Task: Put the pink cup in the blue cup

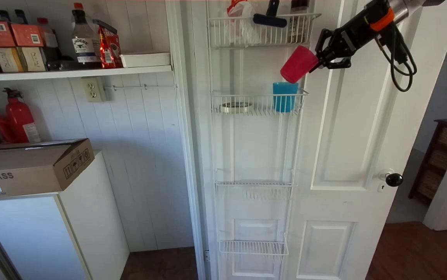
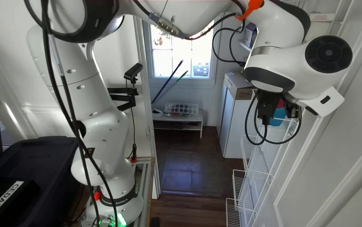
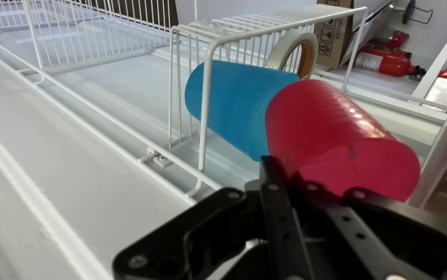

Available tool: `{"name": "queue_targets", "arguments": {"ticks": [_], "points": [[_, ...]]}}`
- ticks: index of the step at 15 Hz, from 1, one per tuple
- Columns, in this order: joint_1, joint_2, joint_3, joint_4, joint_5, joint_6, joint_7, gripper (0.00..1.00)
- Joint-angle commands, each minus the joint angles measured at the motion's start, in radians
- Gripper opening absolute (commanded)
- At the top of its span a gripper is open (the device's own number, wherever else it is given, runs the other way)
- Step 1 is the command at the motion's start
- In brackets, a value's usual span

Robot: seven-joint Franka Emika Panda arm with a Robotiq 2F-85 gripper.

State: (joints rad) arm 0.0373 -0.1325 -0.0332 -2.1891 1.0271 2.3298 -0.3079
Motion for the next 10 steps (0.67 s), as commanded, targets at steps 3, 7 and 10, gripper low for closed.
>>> {"name": "queue_targets", "arguments": {"ticks": [3,7,10], "points": [[0.0,0.012,0.04,-0.005,-0.028,0.109,0.02,0.01],[0.0,0.009,0.056,-0.011,-0.097,0.144,0.028,0.01],[-0.002,0.006,0.055,-0.013,-0.16,0.137,0.035,0.01]]}}
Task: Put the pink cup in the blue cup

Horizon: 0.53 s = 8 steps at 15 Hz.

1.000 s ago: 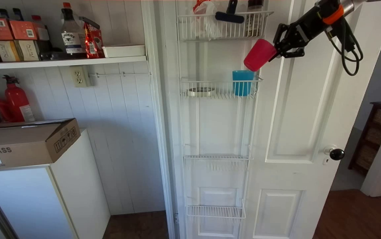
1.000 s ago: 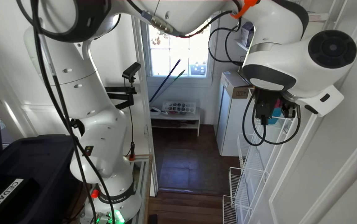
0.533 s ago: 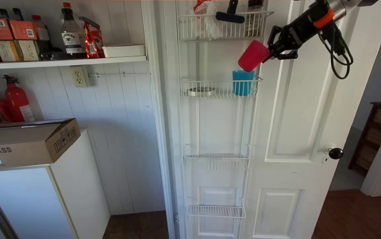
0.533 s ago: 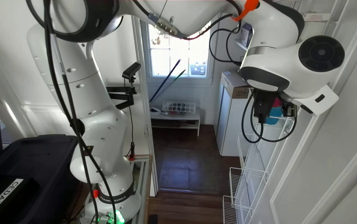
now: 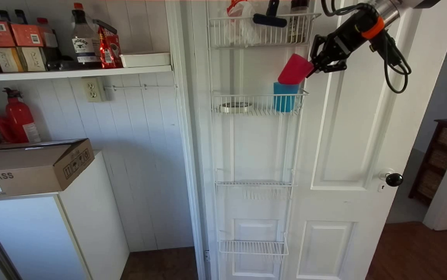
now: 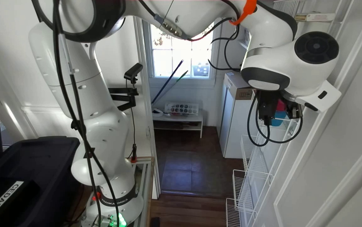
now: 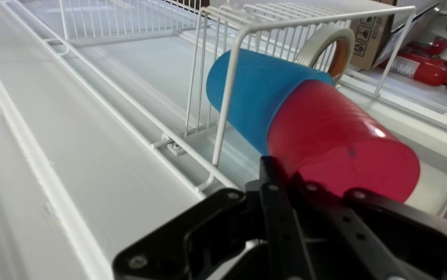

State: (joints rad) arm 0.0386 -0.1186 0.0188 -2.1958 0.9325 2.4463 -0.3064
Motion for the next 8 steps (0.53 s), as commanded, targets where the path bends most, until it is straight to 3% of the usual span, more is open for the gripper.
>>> {"name": "queue_targets", "arguments": {"ticks": [1,2,3,5,8], "points": [[-0.004,-0.009,0.002,-0.006,-0.084,0.016,0.036,0.01],[-0.004,-0.01,0.001,-0.006,-0.103,0.012,0.038,0.05],[-0.003,-0.011,0.0,-0.007,-0.114,0.016,0.039,0.3],[-0.001,-0.013,-0.002,-0.006,-0.122,0.019,0.037,0.35],[0.004,-0.016,-0.005,-0.004,-0.094,0.037,0.024,0.55]]}}
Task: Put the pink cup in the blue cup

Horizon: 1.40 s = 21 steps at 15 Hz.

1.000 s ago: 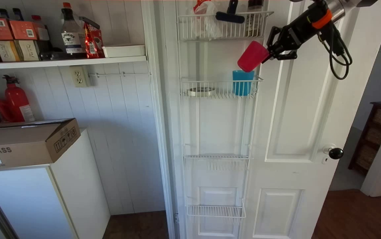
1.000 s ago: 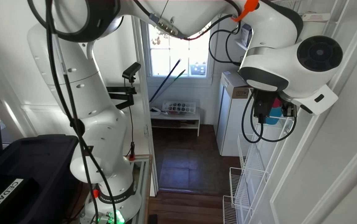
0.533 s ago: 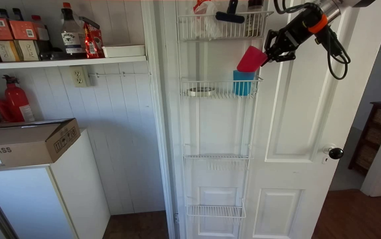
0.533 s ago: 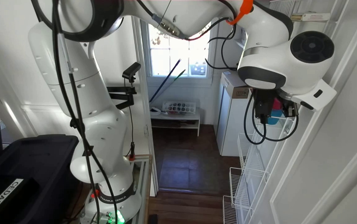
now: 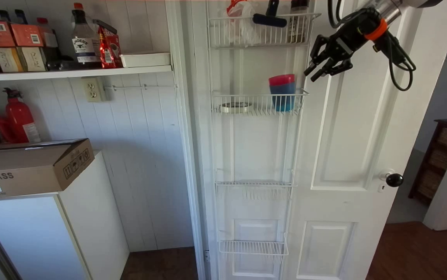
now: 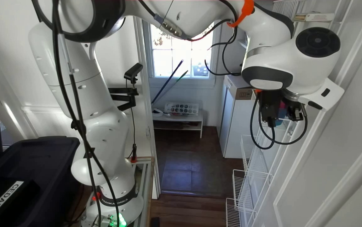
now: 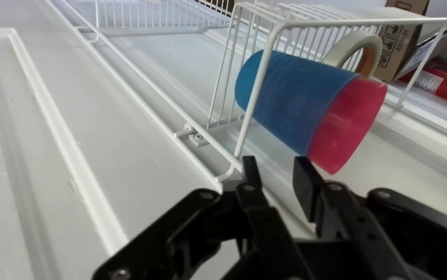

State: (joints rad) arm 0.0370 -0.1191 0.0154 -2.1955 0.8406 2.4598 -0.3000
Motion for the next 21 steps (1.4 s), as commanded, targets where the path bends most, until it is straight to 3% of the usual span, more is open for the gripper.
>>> {"name": "queue_targets", "arguments": {"ticks": [1,7,16,21], "points": [[0.007,-0.016,-0.002,-0.004,0.007,0.03,0.018,0.61],[-0.013,-0.032,-0.01,-0.009,-0.085,0.01,0.058,0.99],[-0.06,-0.162,-0.092,0.011,-0.359,-0.265,0.116,1.0],[-0.067,-0.236,-0.167,0.08,-0.401,-0.56,0.056,1.0]]}}
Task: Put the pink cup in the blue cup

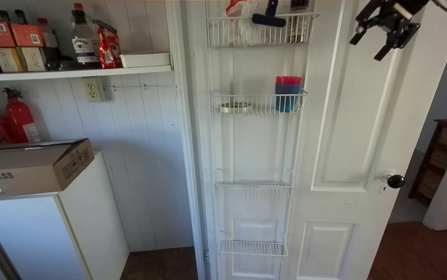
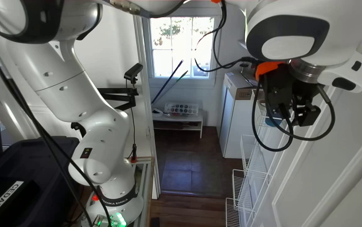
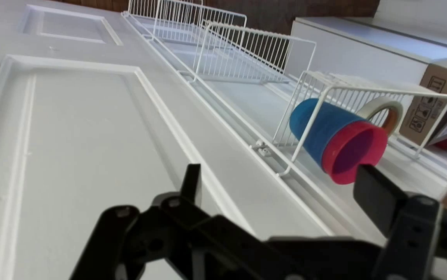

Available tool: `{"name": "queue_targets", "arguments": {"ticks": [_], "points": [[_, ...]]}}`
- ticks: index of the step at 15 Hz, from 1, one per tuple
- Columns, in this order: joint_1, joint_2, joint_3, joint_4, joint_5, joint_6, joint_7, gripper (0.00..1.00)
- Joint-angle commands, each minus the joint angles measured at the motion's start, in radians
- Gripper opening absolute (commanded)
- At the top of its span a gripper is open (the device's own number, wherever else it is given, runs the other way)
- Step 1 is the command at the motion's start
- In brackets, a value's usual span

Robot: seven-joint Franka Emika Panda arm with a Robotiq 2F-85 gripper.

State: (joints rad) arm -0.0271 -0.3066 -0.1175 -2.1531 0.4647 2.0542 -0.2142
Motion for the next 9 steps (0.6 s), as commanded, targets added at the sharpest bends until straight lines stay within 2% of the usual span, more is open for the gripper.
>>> {"name": "queue_targets", "arguments": {"ticks": [1,6,7,9], "points": [[-0.001,-0.057,-0.049,0.053,-0.015,-0.207,-0.052,1.0],[-0.003,-0.084,-0.109,0.122,0.012,-0.426,-0.139,1.0],[-0.01,-0.074,-0.085,0.098,0.001,-0.357,-0.107,1.0],[-0.012,-0.078,-0.098,0.114,0.002,-0.399,-0.125,1.0]]}}
